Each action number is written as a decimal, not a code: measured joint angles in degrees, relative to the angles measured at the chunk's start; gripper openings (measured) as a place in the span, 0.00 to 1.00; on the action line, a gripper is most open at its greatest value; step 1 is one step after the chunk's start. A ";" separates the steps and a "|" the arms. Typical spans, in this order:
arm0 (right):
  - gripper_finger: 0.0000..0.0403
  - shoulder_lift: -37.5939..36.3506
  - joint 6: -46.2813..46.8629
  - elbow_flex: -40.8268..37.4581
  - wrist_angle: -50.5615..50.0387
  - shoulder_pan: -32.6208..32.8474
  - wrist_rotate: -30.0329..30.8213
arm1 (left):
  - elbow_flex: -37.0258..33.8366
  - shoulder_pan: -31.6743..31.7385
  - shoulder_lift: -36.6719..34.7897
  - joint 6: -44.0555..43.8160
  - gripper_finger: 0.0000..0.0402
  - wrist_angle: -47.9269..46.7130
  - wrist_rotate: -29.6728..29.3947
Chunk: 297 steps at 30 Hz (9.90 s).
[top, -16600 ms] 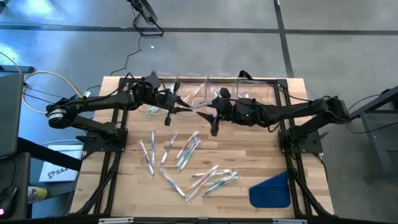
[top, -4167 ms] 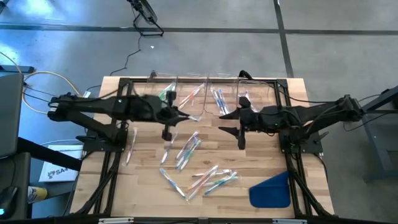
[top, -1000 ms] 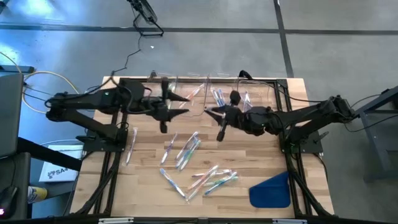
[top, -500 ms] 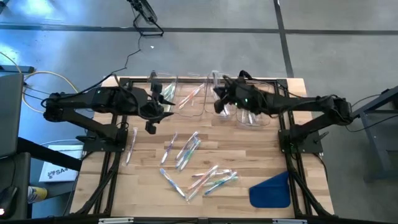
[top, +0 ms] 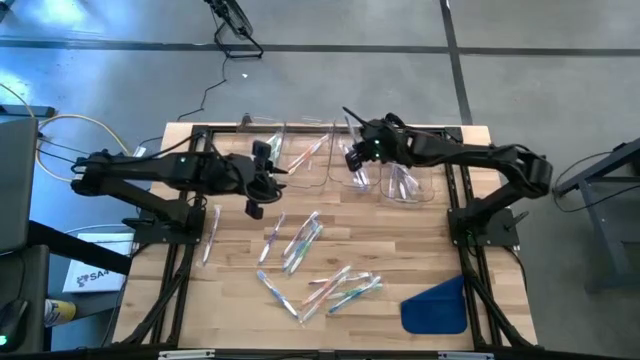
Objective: Pick & Place Toothbrushes
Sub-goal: Put the blue toothbrush into the middle right transparent bin, then put the violet toothbrush into the right transparent bin
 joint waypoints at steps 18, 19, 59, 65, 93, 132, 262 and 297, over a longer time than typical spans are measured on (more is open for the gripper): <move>0.05 16.38 2.71 15.07 -20.24 -6.97 -9.75 | -3.16 0.00 -0.09 -2.78 0.39 3.34 -0.20; 0.05 16.60 2.76 15.10 -20.38 -7.12 -10.61 | -3.16 0.00 -0.09 -2.92 0.39 3.32 -0.18; 0.39 5.84 -0.88 15.15 -15.50 -5.97 -9.34 | -3.15 0.00 -0.11 4.27 0.39 7.20 -0.33; 0.37 1.62 -5.00 15.15 -13.86 -1.16 -1.02 | -4.76 0.00 -3.13 7.73 0.39 10.98 0.11; 0.25 -10.70 -11.64 -1.05 3.94 26.94 30.50 | -40.72 0.00 -42.86 7.12 0.39 25.96 -4.86; 0.22 -16.31 -26.37 -32.48 65.27 33.96 30.70 | -43.53 -0.02 -42.91 -0.66 0.39 13.98 -7.43; 0.22 -16.29 -24.13 -32.44 59.84 25.74 26.22 | -22.85 -5.66 24.85 -55.37 0.01 -17.24 12.70; 0.22 -16.29 -24.28 -32.44 59.80 25.65 26.18 | -28.84 2.67 24.24 -57.54 0.01 -23.81 21.93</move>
